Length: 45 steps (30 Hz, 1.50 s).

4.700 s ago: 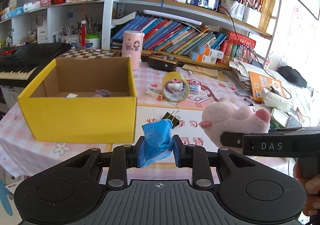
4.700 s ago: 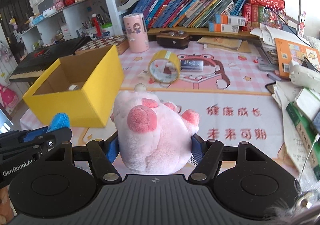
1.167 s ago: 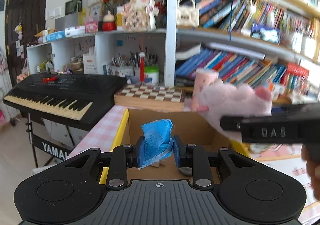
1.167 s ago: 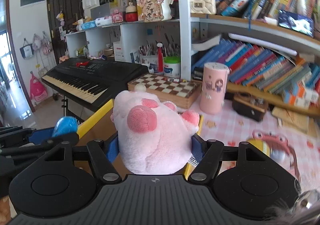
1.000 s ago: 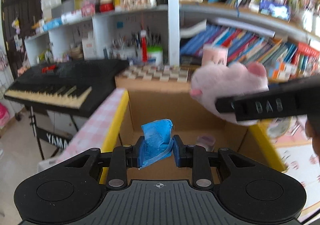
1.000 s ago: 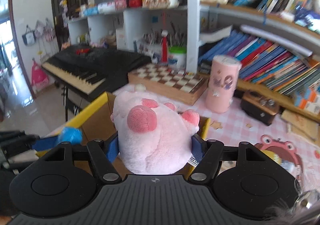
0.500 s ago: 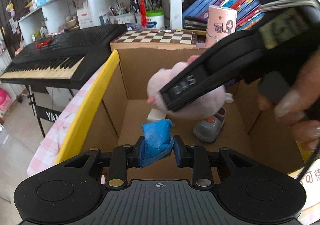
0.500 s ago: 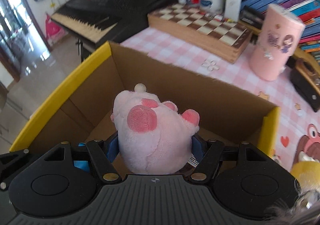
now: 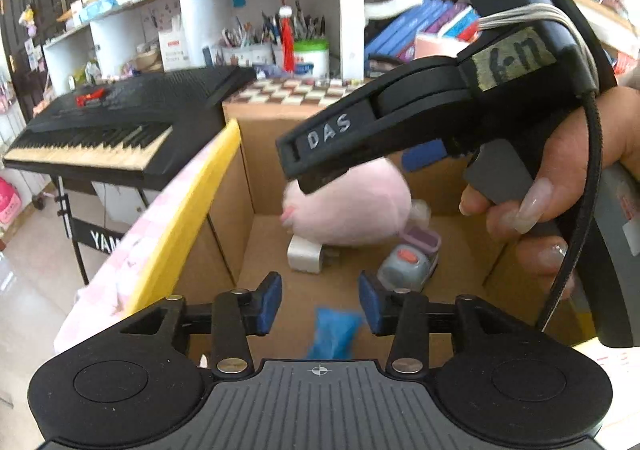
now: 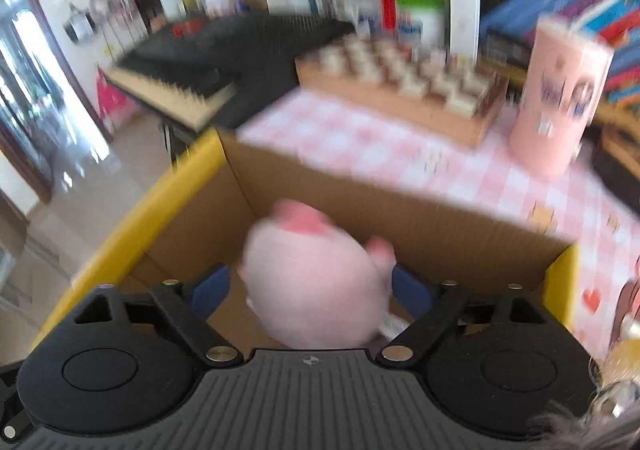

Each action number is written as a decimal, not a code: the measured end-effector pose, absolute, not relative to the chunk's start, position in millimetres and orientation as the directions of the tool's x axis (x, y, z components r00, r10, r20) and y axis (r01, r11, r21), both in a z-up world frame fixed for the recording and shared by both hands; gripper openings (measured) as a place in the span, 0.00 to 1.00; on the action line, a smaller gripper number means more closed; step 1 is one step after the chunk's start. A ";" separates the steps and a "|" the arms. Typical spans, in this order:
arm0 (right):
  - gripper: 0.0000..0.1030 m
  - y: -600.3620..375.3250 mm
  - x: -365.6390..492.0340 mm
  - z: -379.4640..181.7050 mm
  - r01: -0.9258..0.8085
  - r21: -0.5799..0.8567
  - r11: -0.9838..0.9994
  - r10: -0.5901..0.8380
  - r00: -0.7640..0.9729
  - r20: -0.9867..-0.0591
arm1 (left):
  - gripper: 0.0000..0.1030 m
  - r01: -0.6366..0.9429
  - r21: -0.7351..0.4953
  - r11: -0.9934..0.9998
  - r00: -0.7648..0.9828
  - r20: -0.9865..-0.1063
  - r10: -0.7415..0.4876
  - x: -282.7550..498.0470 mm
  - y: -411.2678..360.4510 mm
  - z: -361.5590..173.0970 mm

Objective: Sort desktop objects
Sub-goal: 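Open both grippers to drop the bag and pig into the box, then withdraw both tools from the box back toward the table objects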

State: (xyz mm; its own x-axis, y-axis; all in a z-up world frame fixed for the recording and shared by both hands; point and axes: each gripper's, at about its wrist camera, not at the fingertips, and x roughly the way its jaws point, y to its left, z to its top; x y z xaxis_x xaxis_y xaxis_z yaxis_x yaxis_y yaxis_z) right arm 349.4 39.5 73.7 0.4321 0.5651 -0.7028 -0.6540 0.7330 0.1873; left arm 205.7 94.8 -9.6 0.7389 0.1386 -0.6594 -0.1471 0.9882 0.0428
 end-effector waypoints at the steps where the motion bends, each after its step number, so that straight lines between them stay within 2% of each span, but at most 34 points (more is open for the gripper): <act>1: 0.90 35.3 346.4 80.6 -0.659 0.186 0.729 0.575 0.443 -0.688 | 0.49 -0.147 0.044 0.988 0.750 -0.647 0.140 202.4 94.1 -5.7; 8: 0.91 -9.5 319.8 121.6 -0.626 0.202 0.753 0.605 0.538 -0.587 | 0.68 -0.178 0.020 0.984 0.813 -0.560 0.159 173.8 99.0 23.1; 15: 0.91 -47.1 277.3 143.4 -0.584 0.201 0.786 0.592 0.619 -0.516 | 0.76 -0.177 0.017 0.984 0.860 -0.483 0.163 145.1 97.6 46.6; 20: 0.91 -73.2 241.1 149.5 -0.531 0.215 0.820 0.563 0.676 -0.475 | 0.86 -0.179 0.017 0.984 0.872 -0.460 0.166 125.4 96.6 52.6; 30: 0.91 -100.7 159.5 129.9 -0.406 0.147 0.902 0.425 0.776 -0.466 | 0.89 -0.240 -0.013 0.971 0.866 -0.455 0.208 75.5 106.6 51.1; 45: 0.91 -111.4 67.2 99.2 -0.305 0.089 0.948 0.305 0.793 -0.528 | 0.89 -0.165 -0.017 0.986 0.860 -0.493 0.135 20.4 96.7 37.1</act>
